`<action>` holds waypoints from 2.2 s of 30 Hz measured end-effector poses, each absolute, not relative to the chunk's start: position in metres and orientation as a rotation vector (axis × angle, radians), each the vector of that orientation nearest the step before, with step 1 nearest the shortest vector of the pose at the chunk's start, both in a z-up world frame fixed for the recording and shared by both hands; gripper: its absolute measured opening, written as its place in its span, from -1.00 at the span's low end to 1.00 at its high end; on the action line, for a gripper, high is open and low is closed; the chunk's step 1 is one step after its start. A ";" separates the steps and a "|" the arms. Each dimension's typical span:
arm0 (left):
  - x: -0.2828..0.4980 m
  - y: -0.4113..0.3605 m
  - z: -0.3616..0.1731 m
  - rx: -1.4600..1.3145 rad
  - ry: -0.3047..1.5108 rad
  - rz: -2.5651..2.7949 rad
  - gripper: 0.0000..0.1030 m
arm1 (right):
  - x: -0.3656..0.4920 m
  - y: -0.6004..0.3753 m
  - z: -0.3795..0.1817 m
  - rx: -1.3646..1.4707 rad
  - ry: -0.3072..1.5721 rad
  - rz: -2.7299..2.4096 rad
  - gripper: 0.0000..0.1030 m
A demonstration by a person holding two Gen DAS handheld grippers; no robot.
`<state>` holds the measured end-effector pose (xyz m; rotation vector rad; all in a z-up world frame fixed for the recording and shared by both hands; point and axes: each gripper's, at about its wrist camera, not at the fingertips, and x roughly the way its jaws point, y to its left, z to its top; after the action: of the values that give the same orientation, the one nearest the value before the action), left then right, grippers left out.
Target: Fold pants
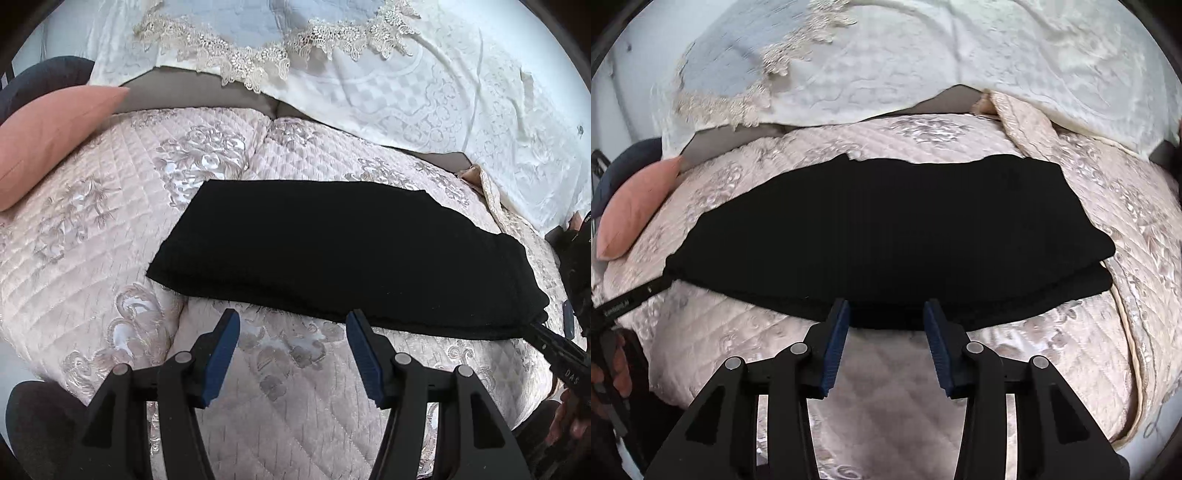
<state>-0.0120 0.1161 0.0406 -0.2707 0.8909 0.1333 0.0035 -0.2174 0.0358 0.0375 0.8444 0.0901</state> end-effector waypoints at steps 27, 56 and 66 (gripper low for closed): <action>-0.012 0.210 -0.012 -0.676 0.940 0.186 0.21 | 0.024 -0.177 0.016 -0.045 0.877 0.136 -0.14; 0.028 0.219 -0.029 -0.830 0.886 0.212 -0.16 | 0.020 -0.194 0.019 -0.062 0.860 0.117 -0.13; 0.018 0.217 -0.010 -0.675 0.886 0.235 -0.73 | 0.024 -0.213 0.012 -0.050 0.890 0.046 -0.13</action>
<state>0.0178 0.2173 -0.0101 -0.6752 0.8862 0.2352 0.0240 -0.2130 0.0124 -0.0496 0.8904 0.0465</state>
